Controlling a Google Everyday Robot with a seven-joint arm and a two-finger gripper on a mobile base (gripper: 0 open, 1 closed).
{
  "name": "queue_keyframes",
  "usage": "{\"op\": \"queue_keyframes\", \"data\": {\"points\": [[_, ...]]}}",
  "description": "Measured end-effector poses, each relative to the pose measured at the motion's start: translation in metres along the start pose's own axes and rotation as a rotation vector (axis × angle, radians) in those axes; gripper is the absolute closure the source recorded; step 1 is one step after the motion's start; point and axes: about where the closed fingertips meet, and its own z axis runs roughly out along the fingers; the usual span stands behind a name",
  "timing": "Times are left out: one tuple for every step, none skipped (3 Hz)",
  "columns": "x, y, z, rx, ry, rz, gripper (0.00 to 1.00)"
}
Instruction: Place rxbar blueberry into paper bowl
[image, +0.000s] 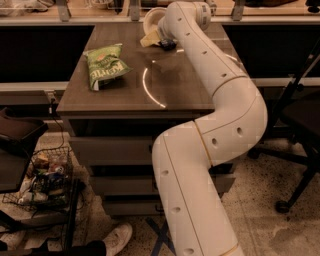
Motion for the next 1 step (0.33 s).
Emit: {"op": "queue_keyframes", "data": {"points": [[0.0001, 0.0001, 0.0001, 0.000, 0.000, 0.000, 0.00]]}}
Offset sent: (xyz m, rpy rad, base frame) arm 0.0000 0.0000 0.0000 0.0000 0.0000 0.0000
